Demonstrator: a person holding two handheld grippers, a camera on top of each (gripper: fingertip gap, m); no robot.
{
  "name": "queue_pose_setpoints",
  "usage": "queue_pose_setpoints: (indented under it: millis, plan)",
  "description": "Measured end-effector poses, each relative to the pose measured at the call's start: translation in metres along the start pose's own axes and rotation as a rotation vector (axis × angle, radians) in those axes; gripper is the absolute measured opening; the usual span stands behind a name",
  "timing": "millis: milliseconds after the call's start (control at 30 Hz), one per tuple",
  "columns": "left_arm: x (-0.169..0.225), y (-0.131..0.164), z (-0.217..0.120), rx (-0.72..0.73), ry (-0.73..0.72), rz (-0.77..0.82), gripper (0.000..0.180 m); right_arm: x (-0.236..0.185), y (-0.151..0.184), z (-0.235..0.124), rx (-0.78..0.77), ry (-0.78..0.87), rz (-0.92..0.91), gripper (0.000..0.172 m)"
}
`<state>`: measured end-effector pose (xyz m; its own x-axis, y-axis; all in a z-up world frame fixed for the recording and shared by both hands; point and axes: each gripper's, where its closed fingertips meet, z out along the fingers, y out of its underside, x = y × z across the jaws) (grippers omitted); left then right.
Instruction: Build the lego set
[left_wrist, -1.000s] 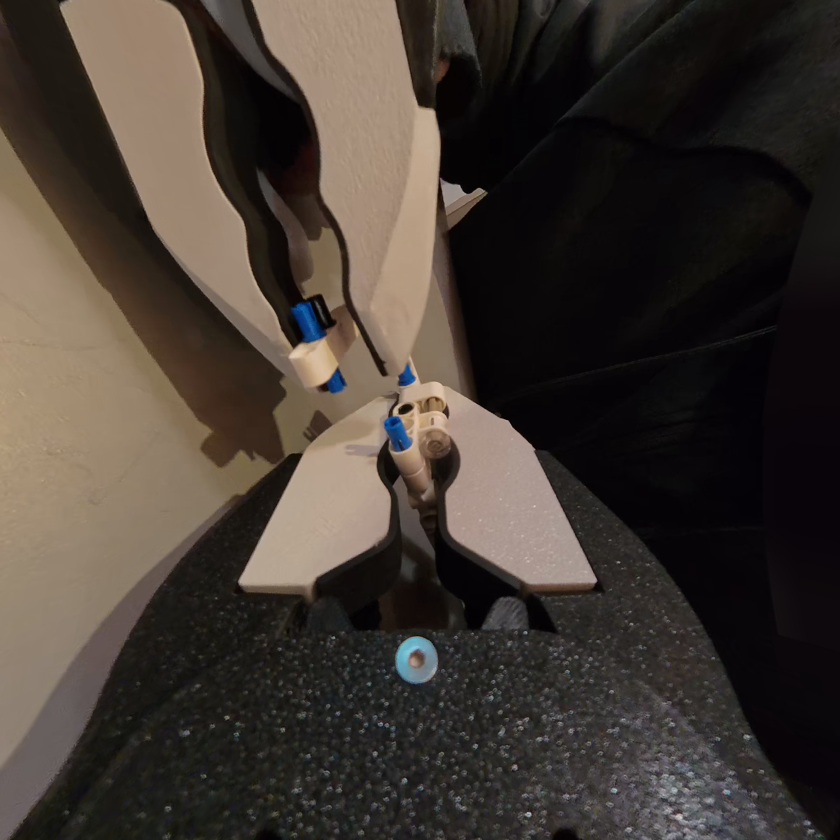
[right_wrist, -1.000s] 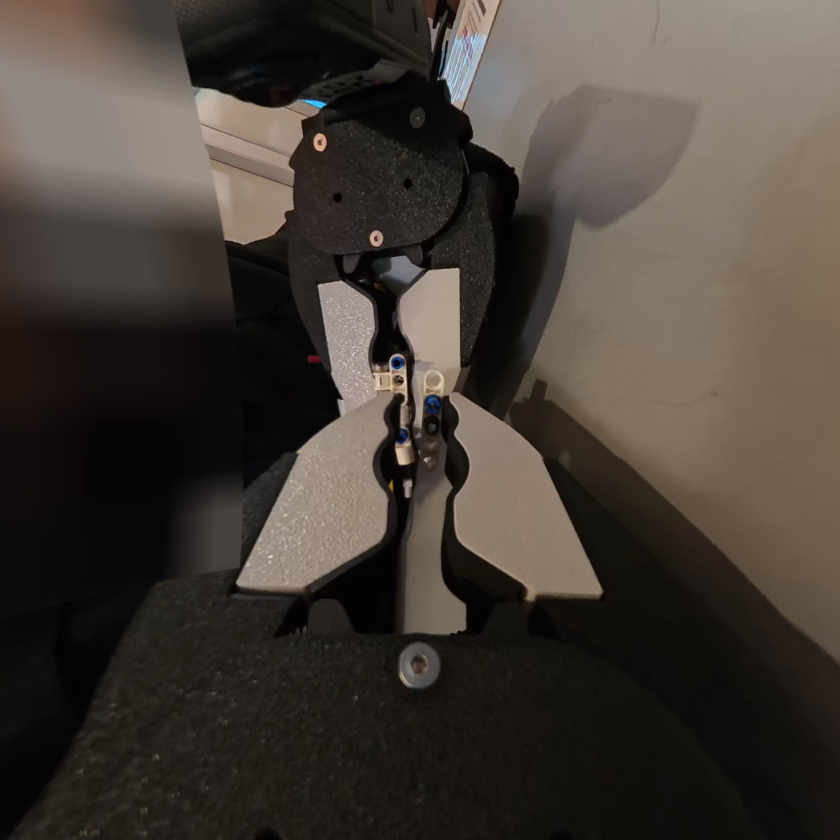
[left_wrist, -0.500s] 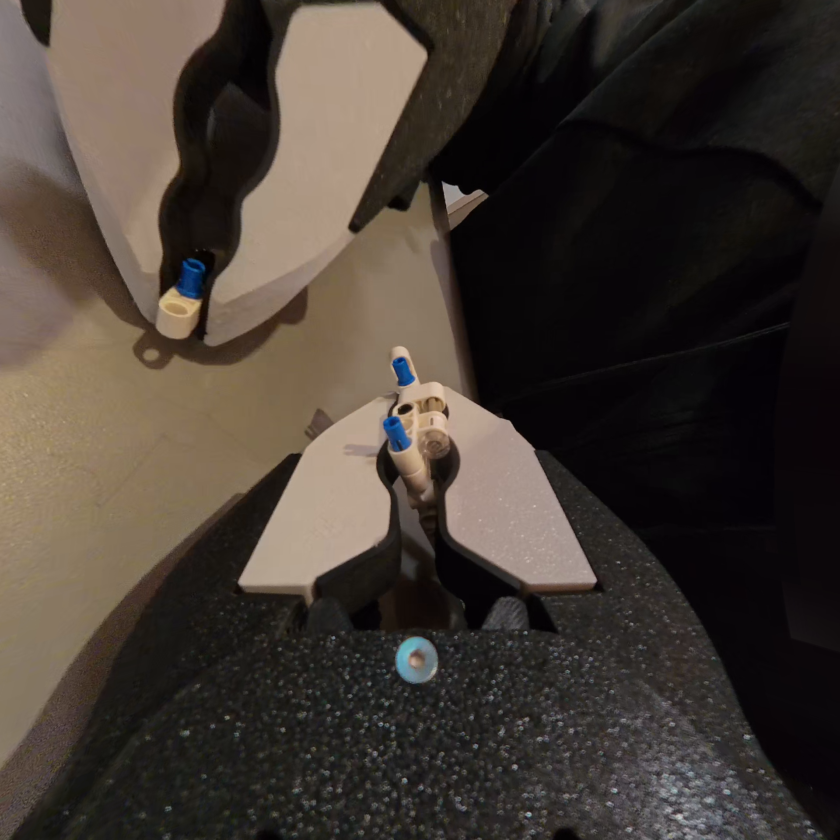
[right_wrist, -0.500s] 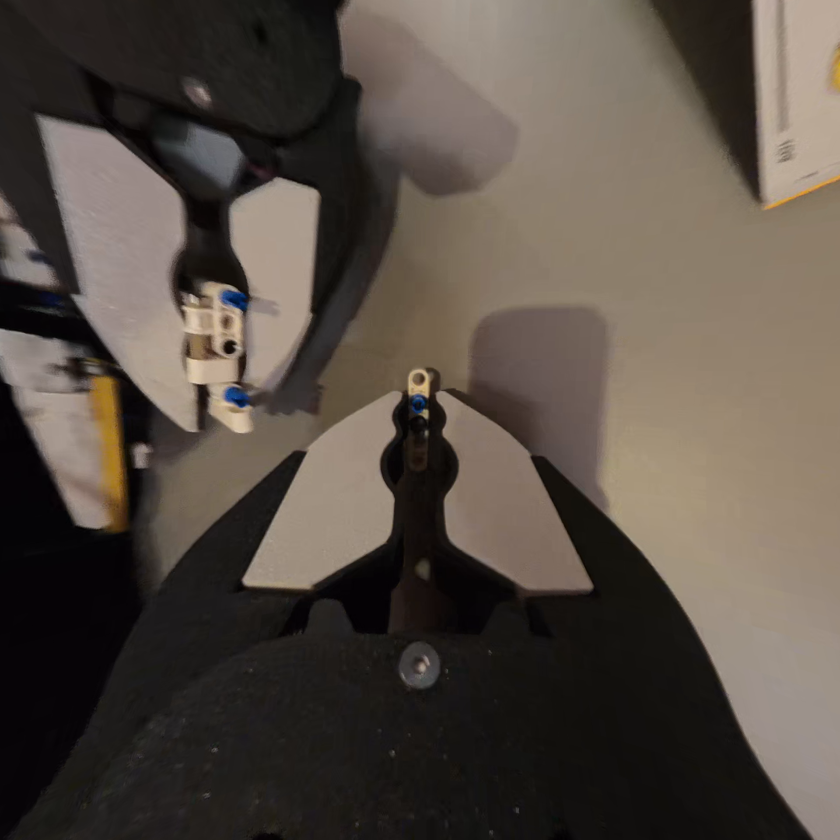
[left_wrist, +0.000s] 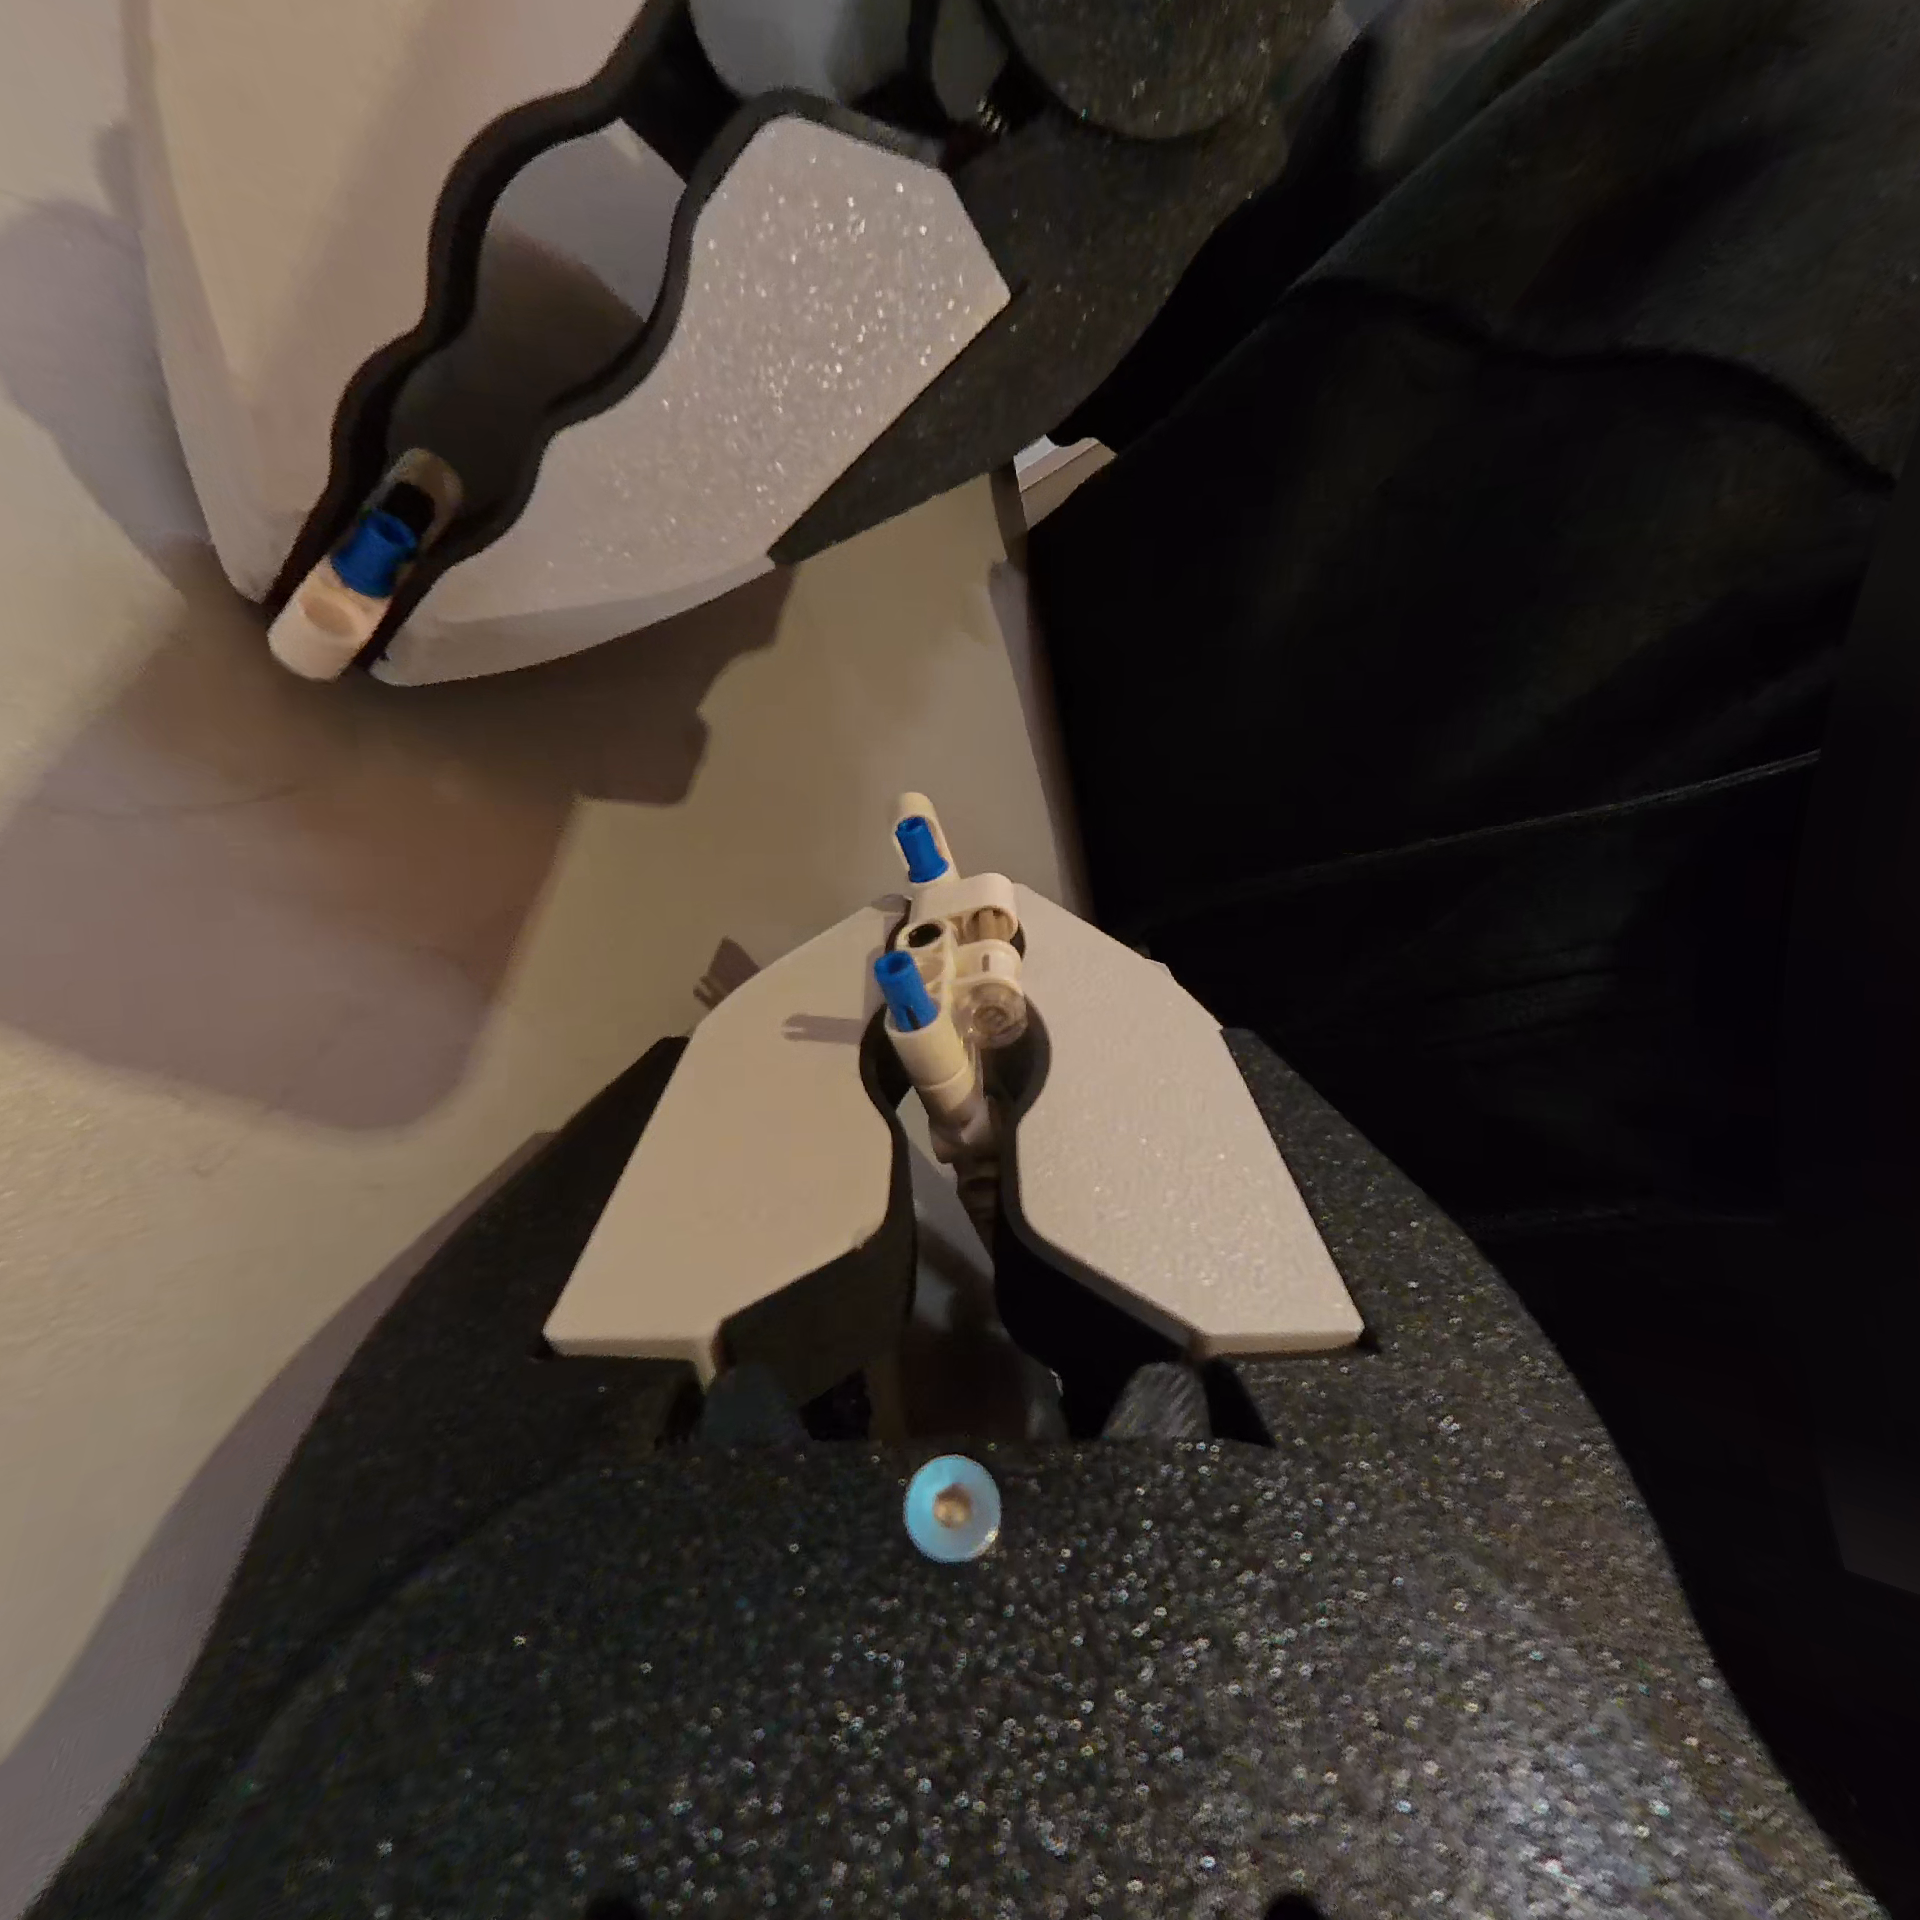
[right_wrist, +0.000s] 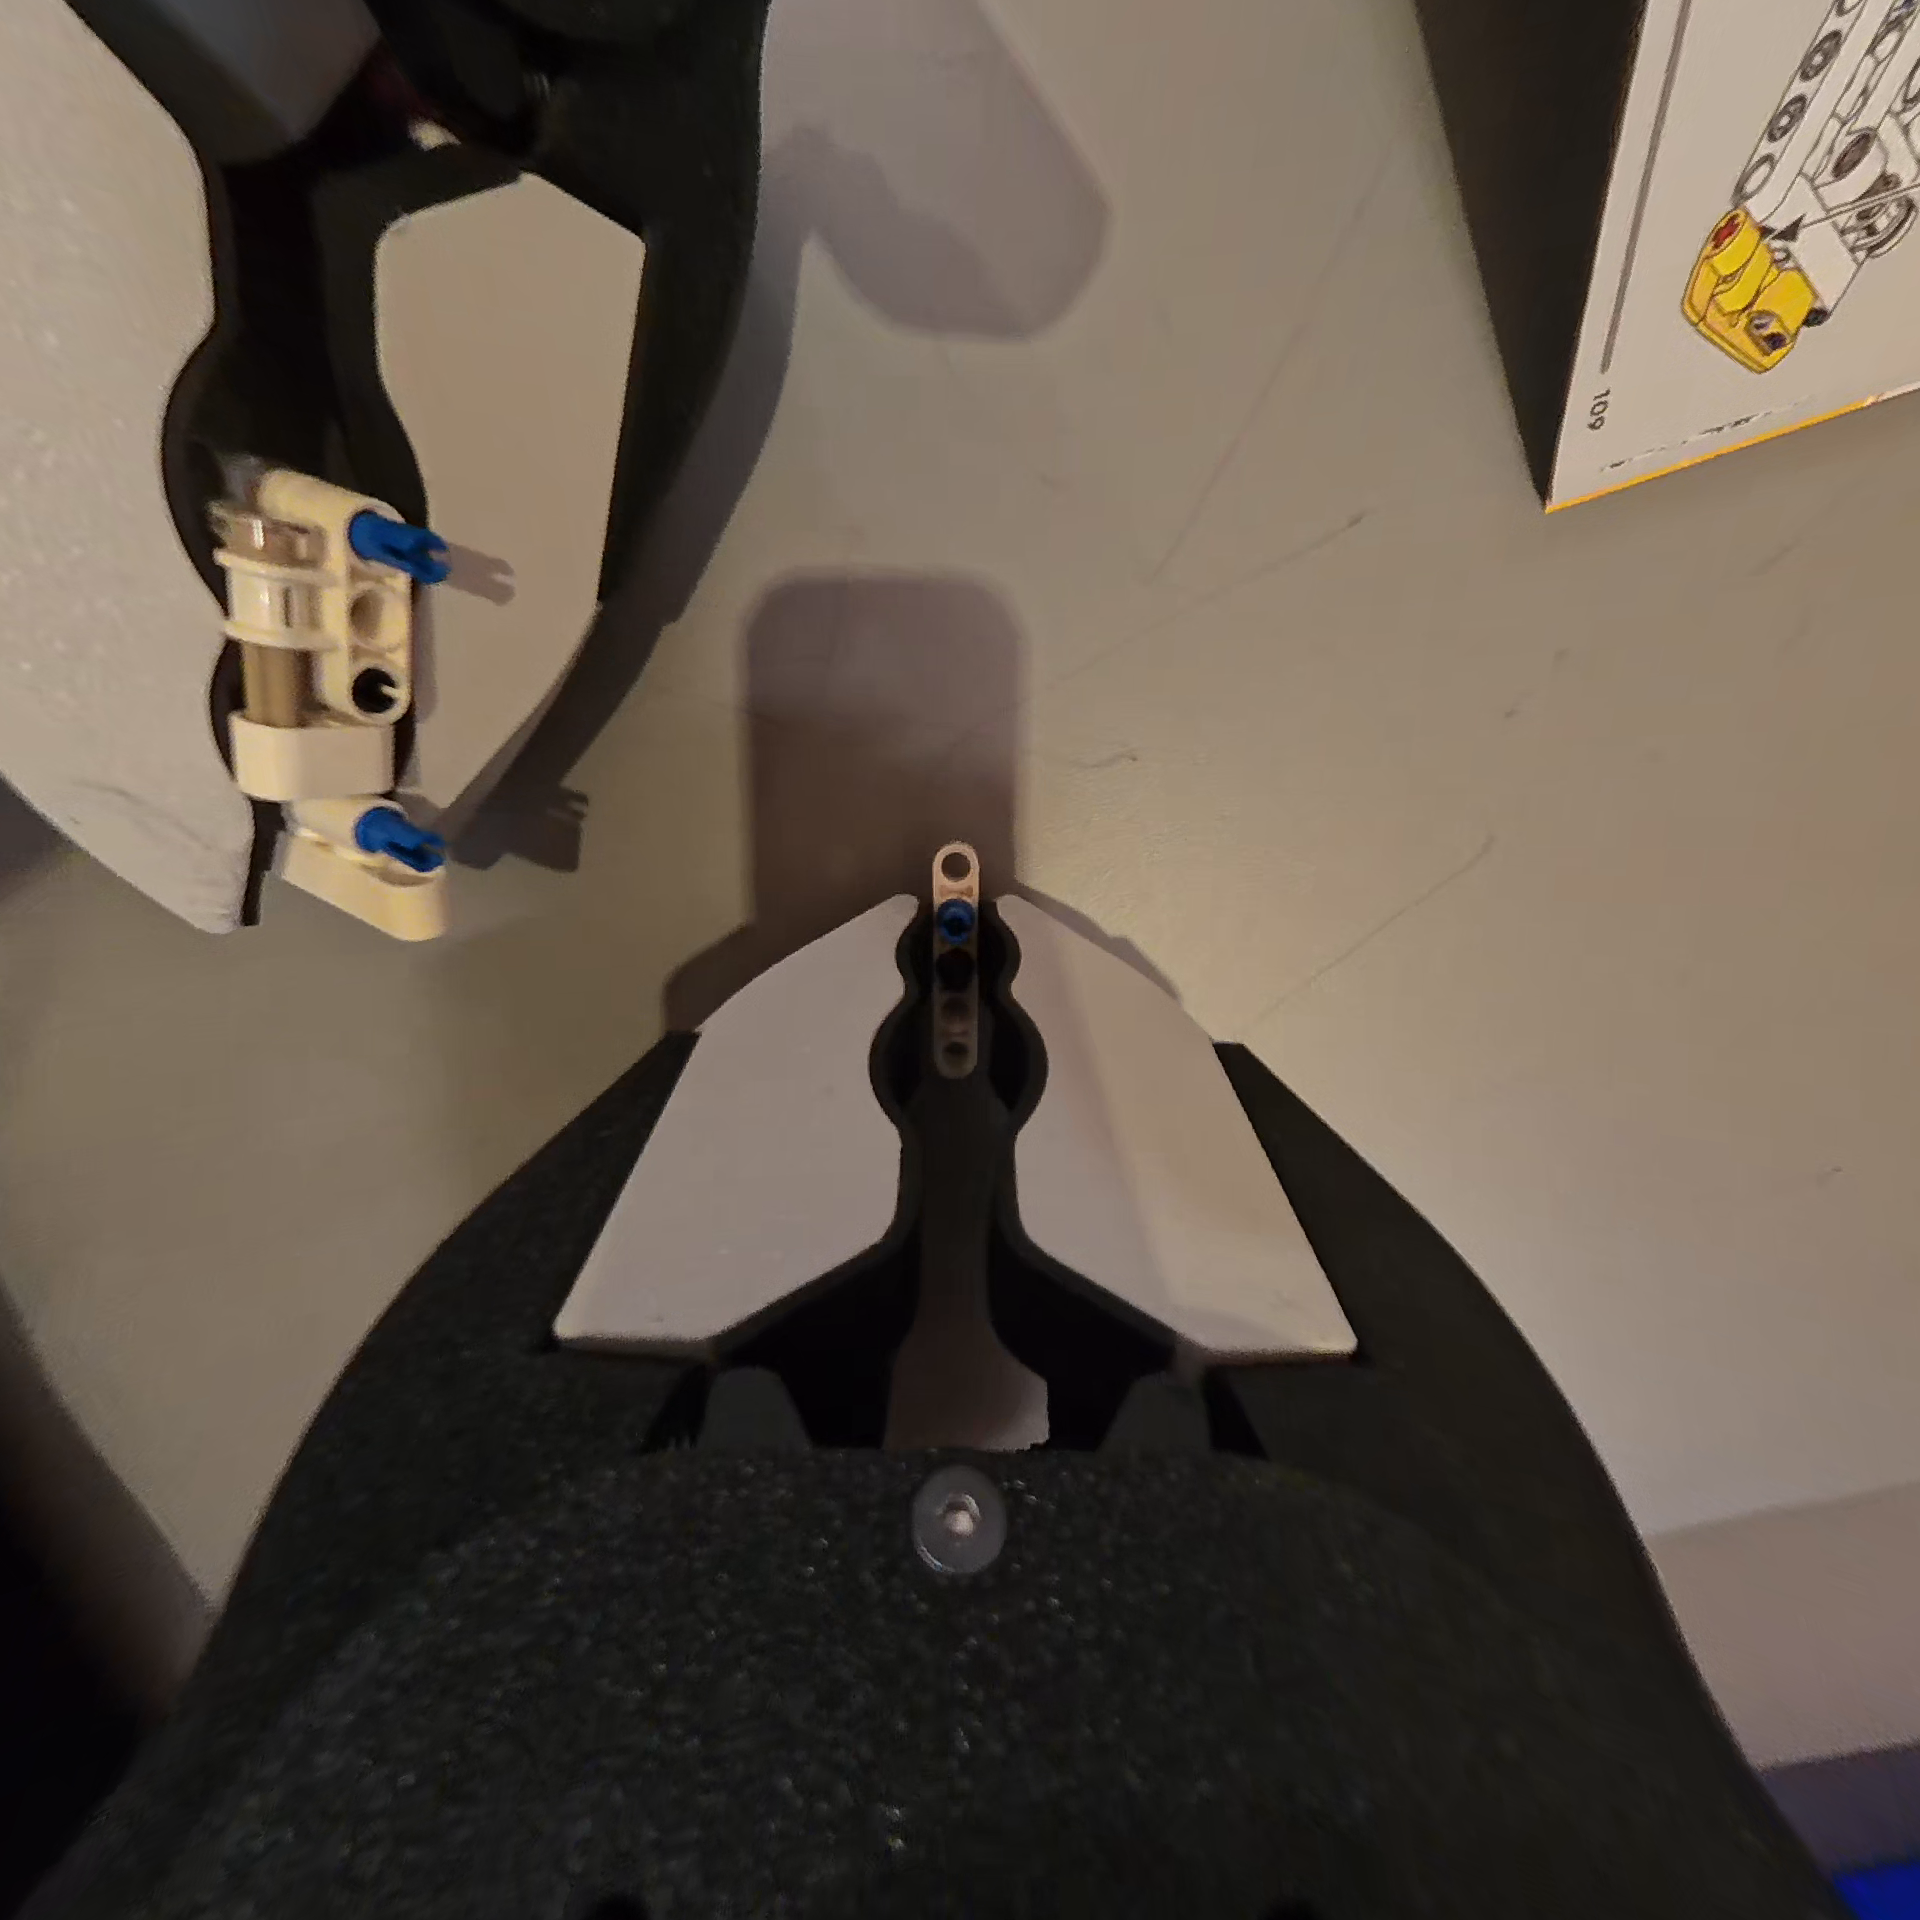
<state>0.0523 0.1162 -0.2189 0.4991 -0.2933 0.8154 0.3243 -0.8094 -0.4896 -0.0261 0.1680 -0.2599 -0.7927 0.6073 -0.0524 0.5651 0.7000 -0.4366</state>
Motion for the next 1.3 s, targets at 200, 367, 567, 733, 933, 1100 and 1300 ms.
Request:
queue_pose_setpoints:
  millis: [200, 367, 567, 733, 933, 1100, 1300]
  plan:
    - [0.001, 0.000, 0.000, 0.000, 0.000, 0.004, 0.011, -0.001, 0.002, -0.001, -0.017, 0.000, -0.005, 0.008]
    - [0.001, 0.000, 0.000, 0.000, -0.001, 0.003, 0.011, 0.002, 0.004, -0.002, -0.024, 0.014, -0.002, 0.008]
    - [0.000, 0.000, 0.001, 0.000, -0.001, 0.002, 0.011, 0.002, 0.003, -0.003, -0.023, 0.014, -0.006, 0.007]
    - [0.000, 0.000, 0.001, 0.000, 0.003, -0.002, 0.011, -0.006, -0.008, -0.009, 0.059, -0.095, 0.002, 0.007]
    - [0.002, -0.001, 0.002, 0.006, 0.027, -0.003, 0.011, -0.033, -0.041, -0.031, 0.274, -0.705, 0.247, 0.007]
    - [0.002, -0.001, 0.001, 0.008, 0.029, -0.007, 0.010, -0.054, -0.052, -0.046, 0.303, -1.033, 0.343, 0.007]
    - [0.003, -0.001, 0.002, 0.008, 0.035, -0.007, 0.010, -0.066, -0.049, -0.041, 0.259, -1.066, 0.325, 0.007]
